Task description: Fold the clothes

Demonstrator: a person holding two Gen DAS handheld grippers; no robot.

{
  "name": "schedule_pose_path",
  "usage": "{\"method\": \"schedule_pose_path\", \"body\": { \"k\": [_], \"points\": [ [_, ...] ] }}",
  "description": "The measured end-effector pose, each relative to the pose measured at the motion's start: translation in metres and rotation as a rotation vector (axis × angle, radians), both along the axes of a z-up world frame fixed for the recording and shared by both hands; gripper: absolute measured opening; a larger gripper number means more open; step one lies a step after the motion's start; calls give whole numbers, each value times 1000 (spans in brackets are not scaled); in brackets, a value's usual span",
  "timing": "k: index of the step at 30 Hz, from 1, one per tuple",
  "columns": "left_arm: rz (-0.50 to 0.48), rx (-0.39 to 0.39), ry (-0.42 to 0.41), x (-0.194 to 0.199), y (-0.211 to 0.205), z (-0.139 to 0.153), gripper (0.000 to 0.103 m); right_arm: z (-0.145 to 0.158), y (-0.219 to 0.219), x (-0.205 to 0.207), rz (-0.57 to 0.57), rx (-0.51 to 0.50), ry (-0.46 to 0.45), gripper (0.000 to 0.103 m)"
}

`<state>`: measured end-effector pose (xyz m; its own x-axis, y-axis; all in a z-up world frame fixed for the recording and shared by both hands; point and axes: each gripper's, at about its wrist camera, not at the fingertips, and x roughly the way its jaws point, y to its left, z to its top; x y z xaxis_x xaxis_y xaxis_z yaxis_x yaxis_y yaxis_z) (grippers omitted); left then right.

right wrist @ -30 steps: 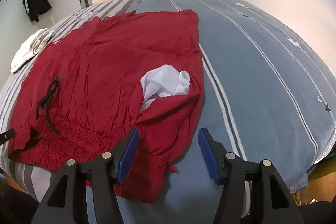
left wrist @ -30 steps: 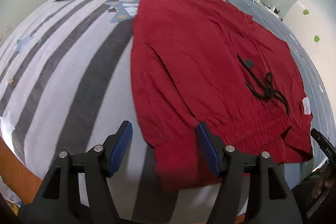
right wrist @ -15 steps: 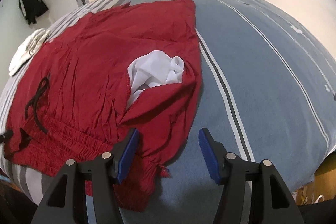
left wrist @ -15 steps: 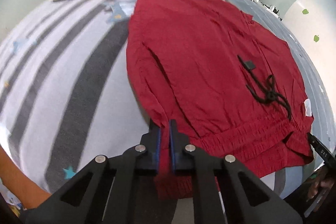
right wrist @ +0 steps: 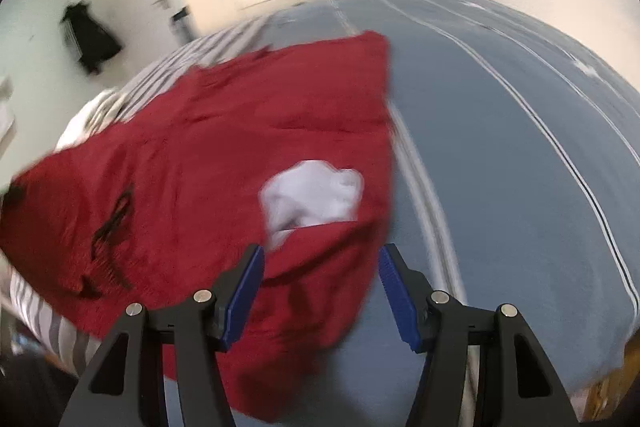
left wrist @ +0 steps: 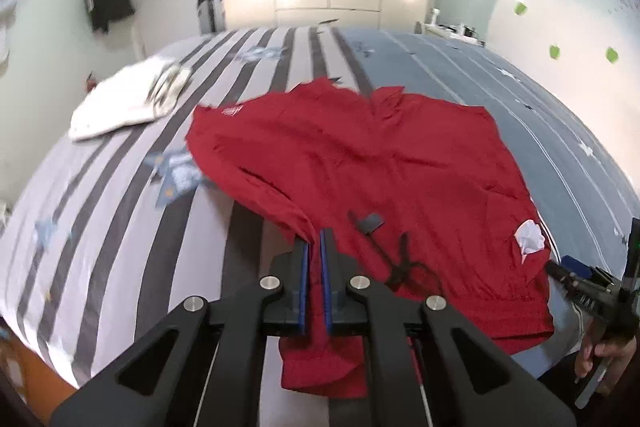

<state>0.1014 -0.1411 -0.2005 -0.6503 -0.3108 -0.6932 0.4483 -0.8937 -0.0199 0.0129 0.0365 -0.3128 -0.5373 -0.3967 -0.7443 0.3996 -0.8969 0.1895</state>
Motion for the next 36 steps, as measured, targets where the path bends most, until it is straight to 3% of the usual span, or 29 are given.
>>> {"method": "schedule_pose_path", "body": {
  "k": [2,6,9,15,17,19,22,26,29,34,36],
  "points": [
    [-8,16,3,-10,1,2,4,-2,-14,5,43,18,4,55],
    [-67,17,28,-36,19,14,4,-22,-26,8,71,53,-74,55],
    [-135,-3,37,-57,44,23,4,-25,-27,9,74,74,-63,55],
    [-199,2,44,-73,66,27,2,15,-53,11,142,-99,-25,55],
    [-188,11,42,-73,62,26,2,17,-74,13,176,-114,-24,51],
    [-176,13,43,-72,57,26,2,12,-96,19,204,-77,-17,34],
    [-161,14,54,-61,48,31,2,-1,-118,30,234,-40,-47,18],
    [-137,19,60,-48,30,32,2,-16,-135,47,306,-1,-70,13],
    [-117,37,60,-41,17,29,2,-30,-148,48,288,50,-84,14],
    [-122,56,69,-45,22,33,1,-31,-163,60,268,135,10,14],
    [-137,63,64,-49,30,33,1,-26,-146,51,255,87,-30,12]
  ]
}}
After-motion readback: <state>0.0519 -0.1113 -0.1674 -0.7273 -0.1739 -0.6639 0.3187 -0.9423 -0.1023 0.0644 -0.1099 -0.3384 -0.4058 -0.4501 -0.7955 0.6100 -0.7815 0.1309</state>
